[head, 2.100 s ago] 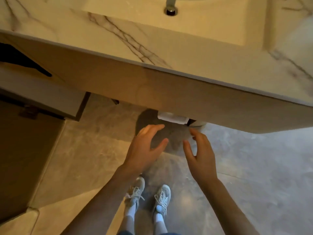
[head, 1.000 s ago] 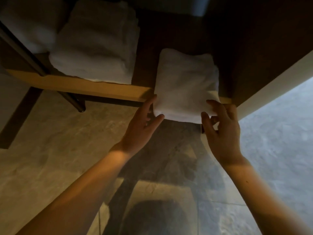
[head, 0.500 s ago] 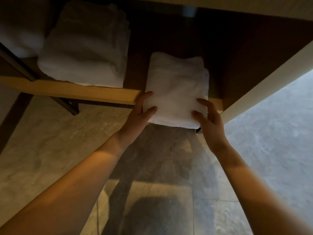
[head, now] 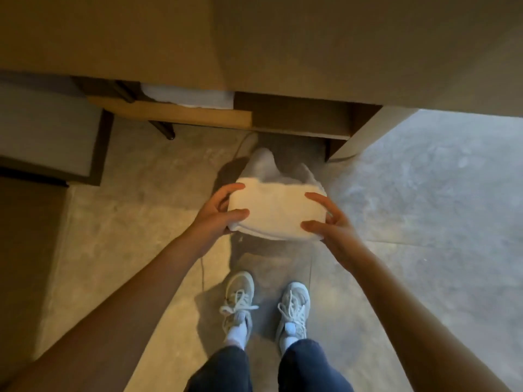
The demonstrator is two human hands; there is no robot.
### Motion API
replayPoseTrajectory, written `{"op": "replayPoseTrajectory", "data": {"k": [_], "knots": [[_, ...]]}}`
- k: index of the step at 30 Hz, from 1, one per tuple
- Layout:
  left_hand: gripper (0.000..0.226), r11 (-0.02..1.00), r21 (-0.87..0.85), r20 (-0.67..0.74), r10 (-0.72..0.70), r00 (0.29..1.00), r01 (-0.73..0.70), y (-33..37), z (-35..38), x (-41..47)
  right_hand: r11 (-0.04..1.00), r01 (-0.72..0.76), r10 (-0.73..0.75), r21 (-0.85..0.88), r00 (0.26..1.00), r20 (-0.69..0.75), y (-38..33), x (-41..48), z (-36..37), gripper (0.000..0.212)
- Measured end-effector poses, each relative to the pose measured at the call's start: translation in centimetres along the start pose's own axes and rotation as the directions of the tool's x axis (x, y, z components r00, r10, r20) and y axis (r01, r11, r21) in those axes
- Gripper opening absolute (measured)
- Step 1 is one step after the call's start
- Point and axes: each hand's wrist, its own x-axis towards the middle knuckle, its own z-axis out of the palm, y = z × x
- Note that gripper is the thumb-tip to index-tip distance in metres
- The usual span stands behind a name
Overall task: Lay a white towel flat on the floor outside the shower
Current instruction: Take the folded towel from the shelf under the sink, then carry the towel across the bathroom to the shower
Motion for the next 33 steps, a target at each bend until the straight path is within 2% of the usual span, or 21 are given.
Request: {"op": "replayPoseTrajectory", "data": {"k": [4, 8, 11, 16, 21, 27, 33], "knots": [[0.051, 0.999, -0.025, -0.013, -0.030, 0.999, 0.030, 4.9, 1.3, -12.0, 0.999, -0.035, 0.035, -0.004, 0.999, 0.011, -5.1, -11.0, 2.9, 0.057], [0.050, 0.999, -0.043, 0.006, -0.007, 1.000, 0.007, 11.2, 2.5, -23.3, 0.999, 0.036, -0.037, -0.038, 0.999, -0.015, -12.1, -21.9, 5.5, 0.058], [0.051, 0.996, -0.024, -0.005, 0.083, 0.997, -0.083, 15.4, 3.4, -30.1, 0.986, 0.096, -0.099, -0.133, 0.995, -0.012, -17.4, -28.4, 6.8, 0.060], [0.053, 0.960, -0.079, -0.012, 0.268, 0.963, -0.268, 22.0, 4.9, -38.9, 0.965, 0.223, -0.217, -0.135, 0.975, 0.056, -25.7, -36.0, 8.6, 0.065], [0.058, 0.844, -0.064, -0.092, 0.526, 0.845, -0.532, 29.0, 6.1, -44.1, 0.898, 0.428, -0.411, -0.101, 0.899, 0.153, -34.5, -40.3, 10.4, 0.063], [0.056, 0.671, 0.024, -0.049, 0.741, 0.670, -0.741, 40.7, 6.7, -46.4, 0.745, 0.661, -0.638, -0.089, 0.746, 0.193, -45.3, -42.3, 12.1, 0.058], [0.051, 0.464, 0.121, -0.001, 0.884, 0.468, -0.877, 51.5, 7.6, -49.6, 0.534, 0.828, -0.822, -0.173, 0.556, 0.123, -55.2, -45.1, 13.8, 0.060]]}}
